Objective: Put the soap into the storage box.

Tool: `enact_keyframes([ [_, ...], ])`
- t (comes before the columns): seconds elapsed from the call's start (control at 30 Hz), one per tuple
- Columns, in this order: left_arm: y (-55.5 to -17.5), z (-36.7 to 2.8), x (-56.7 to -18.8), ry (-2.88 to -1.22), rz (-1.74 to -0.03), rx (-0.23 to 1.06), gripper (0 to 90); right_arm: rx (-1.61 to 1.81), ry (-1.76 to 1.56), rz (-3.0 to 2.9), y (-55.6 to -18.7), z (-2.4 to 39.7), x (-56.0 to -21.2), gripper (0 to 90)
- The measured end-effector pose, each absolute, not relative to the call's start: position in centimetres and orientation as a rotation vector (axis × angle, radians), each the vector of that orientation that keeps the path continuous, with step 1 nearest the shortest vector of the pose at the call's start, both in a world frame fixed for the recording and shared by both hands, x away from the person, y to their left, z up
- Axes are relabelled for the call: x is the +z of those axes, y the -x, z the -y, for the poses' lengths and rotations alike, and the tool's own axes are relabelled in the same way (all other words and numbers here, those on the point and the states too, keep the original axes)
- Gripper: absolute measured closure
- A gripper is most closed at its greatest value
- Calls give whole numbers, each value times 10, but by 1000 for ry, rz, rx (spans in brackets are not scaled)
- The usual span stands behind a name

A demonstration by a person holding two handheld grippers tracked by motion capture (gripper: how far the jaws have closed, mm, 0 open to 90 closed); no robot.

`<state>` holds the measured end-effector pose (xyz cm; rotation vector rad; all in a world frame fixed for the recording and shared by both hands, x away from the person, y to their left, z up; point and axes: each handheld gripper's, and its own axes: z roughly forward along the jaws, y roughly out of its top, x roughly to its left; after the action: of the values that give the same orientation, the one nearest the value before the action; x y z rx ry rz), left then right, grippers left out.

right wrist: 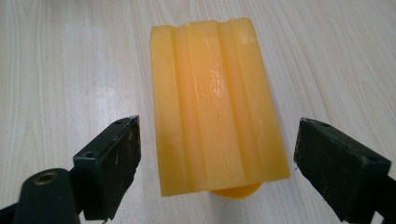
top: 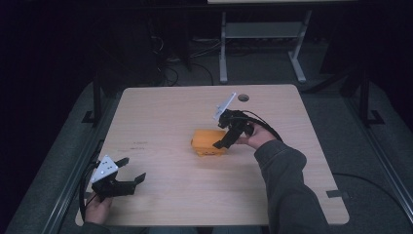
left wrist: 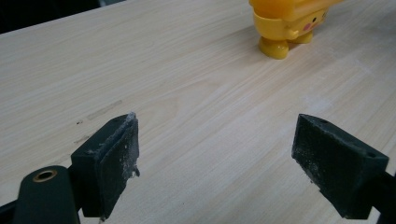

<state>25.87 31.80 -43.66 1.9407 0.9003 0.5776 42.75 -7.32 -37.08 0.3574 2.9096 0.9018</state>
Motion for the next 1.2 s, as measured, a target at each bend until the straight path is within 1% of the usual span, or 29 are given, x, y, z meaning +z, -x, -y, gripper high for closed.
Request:
enact_keyframes([
  [1.0,-259,-318,-437,-1947,-898,578,143,892,-398,-2906,-414,95,-368,143],
  [1.2,-259,-317,-437,-1951,-895,577,143,896,-438,-2908,-410,107,-373,143],
])
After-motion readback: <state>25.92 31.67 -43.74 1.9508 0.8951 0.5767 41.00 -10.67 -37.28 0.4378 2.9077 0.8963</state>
